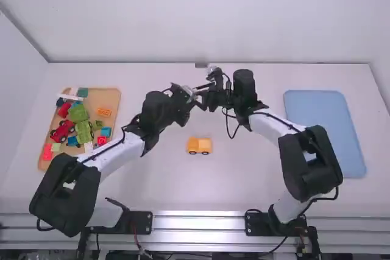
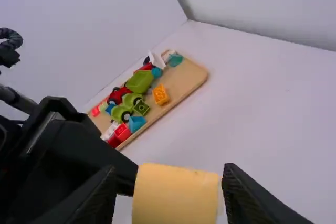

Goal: Assemble lego blocks to make yellow taxi

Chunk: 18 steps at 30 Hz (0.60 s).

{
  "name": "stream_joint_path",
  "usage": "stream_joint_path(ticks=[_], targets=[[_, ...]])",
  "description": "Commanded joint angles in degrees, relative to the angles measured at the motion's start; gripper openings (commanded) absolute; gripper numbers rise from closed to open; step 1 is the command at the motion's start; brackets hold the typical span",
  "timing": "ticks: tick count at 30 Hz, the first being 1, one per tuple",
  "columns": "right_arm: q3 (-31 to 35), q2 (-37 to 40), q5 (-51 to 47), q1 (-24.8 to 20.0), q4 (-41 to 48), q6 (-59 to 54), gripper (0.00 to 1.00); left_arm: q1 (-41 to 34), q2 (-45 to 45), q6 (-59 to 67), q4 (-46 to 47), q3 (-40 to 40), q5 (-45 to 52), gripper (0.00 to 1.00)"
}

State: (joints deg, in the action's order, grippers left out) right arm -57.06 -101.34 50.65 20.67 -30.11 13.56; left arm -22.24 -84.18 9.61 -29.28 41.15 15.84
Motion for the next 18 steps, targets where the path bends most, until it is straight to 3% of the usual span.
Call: stream_joint_path(ticks=[1,9,14,18], targets=[[-1.0,-0.6,0.9,0.0,0.1,0.2,0.53,0.1,-0.4,-2.8,-1.9,-0.2,-0.4,0.02],[-1.0,-0.6,0.8,0.5,-2.8,1.4,0.44,0.1,-0.4,-2.8,-3.3,-0.2,-0.4,0.02],[-1.0,-0.6,0.7,0.7,-3.5,1.6,0.28,0.0,-0.4,-2.8,-3.4,-0.2,-3.1,0.03],[-1.0,-0.6,0.7,0.9,-4.5,1.6,0.25,0.1,-0.4,-2.8,-3.7,-0.2,-3.2,0.38]])
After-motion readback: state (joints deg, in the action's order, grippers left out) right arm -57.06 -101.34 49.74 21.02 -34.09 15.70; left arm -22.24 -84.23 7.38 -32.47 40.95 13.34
